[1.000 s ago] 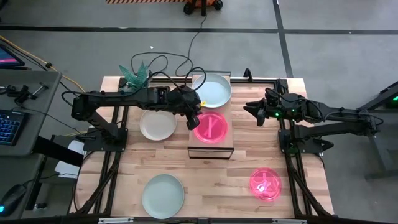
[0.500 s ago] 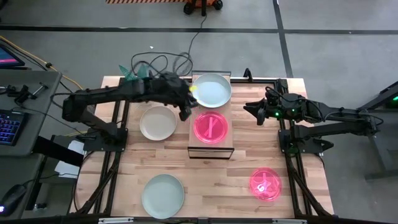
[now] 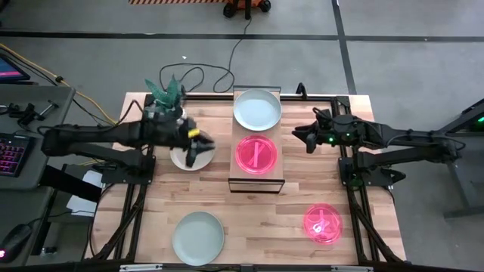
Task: Place and stack plates onto a shelf
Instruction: Stack the off white plate on top of the white plate on the shelf
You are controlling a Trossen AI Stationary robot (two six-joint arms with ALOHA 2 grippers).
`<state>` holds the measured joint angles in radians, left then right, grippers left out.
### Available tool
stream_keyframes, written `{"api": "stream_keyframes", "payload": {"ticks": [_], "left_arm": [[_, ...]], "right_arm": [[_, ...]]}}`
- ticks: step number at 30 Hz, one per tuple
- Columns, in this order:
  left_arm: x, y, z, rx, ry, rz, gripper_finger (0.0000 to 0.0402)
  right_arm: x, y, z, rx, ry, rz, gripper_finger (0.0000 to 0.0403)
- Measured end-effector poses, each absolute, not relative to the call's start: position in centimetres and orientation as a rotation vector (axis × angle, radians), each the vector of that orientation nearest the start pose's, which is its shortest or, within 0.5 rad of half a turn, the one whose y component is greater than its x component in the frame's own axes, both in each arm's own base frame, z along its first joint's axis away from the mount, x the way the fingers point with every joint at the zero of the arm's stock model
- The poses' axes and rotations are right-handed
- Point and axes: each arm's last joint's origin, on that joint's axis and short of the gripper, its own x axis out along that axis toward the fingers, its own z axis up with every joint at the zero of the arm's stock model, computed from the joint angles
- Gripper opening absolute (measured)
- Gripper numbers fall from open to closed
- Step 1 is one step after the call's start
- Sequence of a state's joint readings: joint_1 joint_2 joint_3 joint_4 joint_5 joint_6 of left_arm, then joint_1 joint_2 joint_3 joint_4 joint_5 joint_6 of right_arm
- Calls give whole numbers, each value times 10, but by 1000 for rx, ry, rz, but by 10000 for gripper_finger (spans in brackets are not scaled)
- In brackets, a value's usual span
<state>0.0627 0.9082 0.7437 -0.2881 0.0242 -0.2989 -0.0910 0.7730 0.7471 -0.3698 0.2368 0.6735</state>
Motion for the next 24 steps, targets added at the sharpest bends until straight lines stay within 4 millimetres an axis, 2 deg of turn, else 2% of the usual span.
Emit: {"api": "stream_keyframes", "payload": {"ticks": [5, 9, 12, 19, 24], "left_arm": [[186, -9, 247, -243, 735, 39, 106], [191, -22, 219, -124, 880, -9, 106], [196, -27, 199, -39, 974, 19, 106], [207, -27, 167, 58, 1137, 151, 106], [211, -27, 151, 74, 1229, 172, 106]], "right_arm": [[170, -22, 301, 627, 297, -452, 126], [170, -22, 301, 627, 296, -452, 126], [169, -22, 301, 627, 293, -451, 126], [169, -22, 301, 634, 292, -452, 126], [169, -22, 301, 634, 293, -452, 126]]}}
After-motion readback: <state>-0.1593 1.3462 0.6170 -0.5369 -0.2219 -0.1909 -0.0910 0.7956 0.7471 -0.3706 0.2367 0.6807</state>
